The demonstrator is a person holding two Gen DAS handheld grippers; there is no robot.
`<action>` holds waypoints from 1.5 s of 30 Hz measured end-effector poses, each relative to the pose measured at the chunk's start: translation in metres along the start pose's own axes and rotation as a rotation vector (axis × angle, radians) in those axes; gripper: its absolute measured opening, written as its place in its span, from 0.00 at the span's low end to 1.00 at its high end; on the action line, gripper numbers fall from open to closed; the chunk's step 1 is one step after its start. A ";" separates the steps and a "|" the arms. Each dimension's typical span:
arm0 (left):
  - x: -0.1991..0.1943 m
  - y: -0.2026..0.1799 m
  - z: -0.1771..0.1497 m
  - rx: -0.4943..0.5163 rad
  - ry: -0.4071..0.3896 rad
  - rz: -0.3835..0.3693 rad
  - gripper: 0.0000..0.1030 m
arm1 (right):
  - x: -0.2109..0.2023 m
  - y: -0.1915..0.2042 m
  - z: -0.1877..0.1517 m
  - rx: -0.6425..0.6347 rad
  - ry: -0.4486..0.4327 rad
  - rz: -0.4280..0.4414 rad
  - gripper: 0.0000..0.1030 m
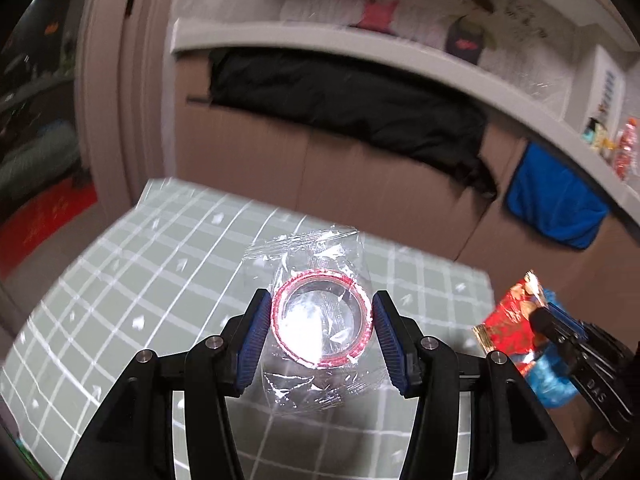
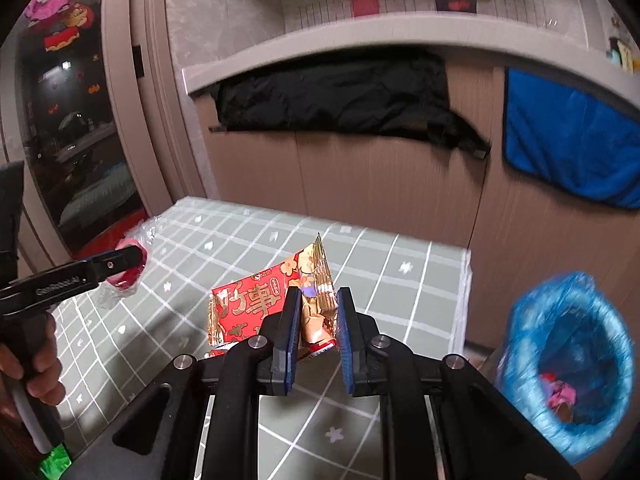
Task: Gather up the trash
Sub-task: 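Lift the red snack packet and bagged tape roll toward the blue bin, then hold the red snack packet and tape roll over the blue bin and release both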
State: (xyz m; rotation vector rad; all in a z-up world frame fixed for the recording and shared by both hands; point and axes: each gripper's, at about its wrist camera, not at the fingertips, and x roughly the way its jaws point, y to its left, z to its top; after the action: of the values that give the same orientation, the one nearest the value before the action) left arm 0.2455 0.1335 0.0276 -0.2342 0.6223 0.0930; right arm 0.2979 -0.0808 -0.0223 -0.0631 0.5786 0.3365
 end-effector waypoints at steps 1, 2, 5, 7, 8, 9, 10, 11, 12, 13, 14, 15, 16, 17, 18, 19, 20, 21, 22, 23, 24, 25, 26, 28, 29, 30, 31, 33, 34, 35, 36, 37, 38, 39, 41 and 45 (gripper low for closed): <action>-0.003 -0.004 0.004 0.007 -0.010 -0.009 0.51 | -0.006 -0.002 0.004 -0.002 -0.016 -0.007 0.15; -0.008 -0.012 0.010 0.019 -0.026 -0.026 0.51 | -0.014 -0.005 0.010 -0.004 -0.037 -0.016 0.15; -0.020 -0.039 0.026 0.055 -0.083 -0.071 0.51 | -0.038 -0.018 0.027 -0.017 -0.096 -0.055 0.15; -0.027 -0.060 0.034 0.083 -0.118 -0.106 0.51 | -0.055 -0.028 0.036 -0.027 -0.135 -0.085 0.15; -0.030 -0.074 0.038 0.102 -0.132 -0.124 0.51 | -0.063 -0.034 0.040 -0.029 -0.155 -0.101 0.15; -0.030 -0.085 0.040 0.117 -0.140 -0.137 0.51 | -0.071 -0.041 0.044 -0.029 -0.173 -0.116 0.15; -0.030 -0.102 0.042 0.137 -0.149 -0.158 0.51 | -0.081 -0.050 0.047 -0.027 -0.192 -0.134 0.15; -0.030 -0.113 0.043 0.151 -0.152 -0.171 0.51 | -0.089 -0.057 0.048 -0.025 -0.209 -0.150 0.15; -0.029 -0.125 0.043 0.167 -0.152 -0.184 0.51 | -0.099 -0.068 0.049 -0.021 -0.228 -0.175 0.15; -0.027 -0.139 0.042 0.186 -0.152 -0.200 0.51 | -0.105 -0.075 0.050 -0.017 -0.239 -0.191 0.15; -0.025 -0.154 0.041 0.205 -0.153 -0.216 0.51 | -0.110 -0.085 0.050 -0.012 -0.249 -0.208 0.15; -0.023 -0.166 0.039 0.221 -0.155 -0.228 0.51 | -0.118 -0.098 0.049 -0.005 -0.260 -0.231 0.15; -0.022 -0.179 0.037 0.240 -0.158 -0.242 0.51 | -0.123 -0.105 0.047 -0.001 -0.265 -0.246 0.15; -0.017 -0.196 0.034 0.261 -0.156 -0.260 0.51 | -0.128 -0.114 0.045 0.003 -0.268 -0.264 0.15; -0.014 -0.210 0.031 0.272 -0.149 -0.278 0.51 | -0.133 -0.123 0.043 0.010 -0.272 -0.284 0.15; -0.011 -0.219 0.029 0.280 -0.141 -0.293 0.51 | -0.139 -0.136 0.038 0.020 -0.274 -0.308 0.15; -0.006 -0.233 0.026 0.293 -0.131 -0.313 0.51 | -0.143 -0.146 0.035 0.030 -0.275 -0.324 0.15; -0.004 -0.241 0.024 0.302 -0.128 -0.323 0.51 | -0.147 -0.156 0.031 0.041 -0.274 -0.341 0.15; -0.001 -0.254 0.020 0.319 -0.126 -0.337 0.51 | -0.151 -0.164 0.029 0.050 -0.273 -0.355 0.15; 0.003 -0.266 0.017 0.337 -0.127 -0.350 0.51 | -0.154 -0.173 0.025 0.061 -0.273 -0.370 0.15; 0.005 -0.275 0.014 0.352 -0.130 -0.358 0.51 | -0.155 -0.181 0.021 0.074 -0.271 -0.385 0.15; 0.010 -0.288 0.010 0.371 -0.130 -0.370 0.51 | -0.158 -0.190 0.017 0.089 -0.268 -0.399 0.15; 0.013 -0.296 0.006 0.384 -0.126 -0.379 0.51 | -0.161 -0.198 0.012 0.102 -0.266 -0.410 0.15; 0.019 -0.310 0.000 0.403 -0.112 -0.392 0.51 | -0.164 -0.221 -0.001 0.139 -0.249 -0.447 0.15; 0.025 -0.319 -0.005 0.411 -0.095 -0.402 0.51 | -0.164 -0.221 -0.001 0.139 -0.249 -0.447 0.15; 0.030 -0.325 -0.008 0.413 -0.079 -0.413 0.51 | -0.164 -0.226 -0.004 0.146 -0.243 -0.455 0.15; 0.035 -0.329 -0.010 0.414 -0.066 -0.424 0.51 | -0.163 -0.233 -0.008 0.156 -0.237 -0.464 0.15; 0.049 -0.340 -0.018 0.416 -0.024 -0.445 0.51 | -0.161 -0.244 -0.016 0.173 -0.225 -0.486 0.15; 0.055 -0.343 -0.022 0.415 -0.002 -0.453 0.51 | -0.160 -0.248 -0.018 0.180 -0.219 -0.492 0.15; 0.065 -0.347 -0.027 0.414 0.032 -0.460 0.51 | -0.158 -0.253 -0.021 0.190 -0.212 -0.494 0.15; 0.069 -0.349 -0.031 0.414 0.047 -0.463 0.51 | -0.155 -0.258 -0.024 0.202 -0.204 -0.492 0.15; 0.075 -0.351 -0.035 0.417 0.068 -0.465 0.51 | -0.152 -0.263 -0.027 0.214 -0.194 -0.490 0.15; 0.082 -0.354 -0.039 0.421 0.089 -0.466 0.51 | -0.149 -0.266 -0.030 0.223 -0.184 -0.488 0.15; 0.087 -0.355 -0.042 0.423 0.101 -0.465 0.51 | -0.144 -0.270 -0.033 0.229 -0.172 -0.485 0.15; 0.097 -0.358 -0.047 0.426 0.128 -0.462 0.51 | -0.136 -0.276 -0.040 0.240 -0.149 -0.479 0.15; 0.115 -0.361 -0.057 0.426 0.174 -0.456 0.51 | -0.118 -0.285 -0.051 0.255 -0.112 -0.473 0.15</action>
State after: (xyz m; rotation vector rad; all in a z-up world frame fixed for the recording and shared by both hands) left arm 0.3623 -0.2285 -0.0165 0.0341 0.7312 -0.5005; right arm 0.2723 -0.3925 -0.0102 0.0645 0.4748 -0.1935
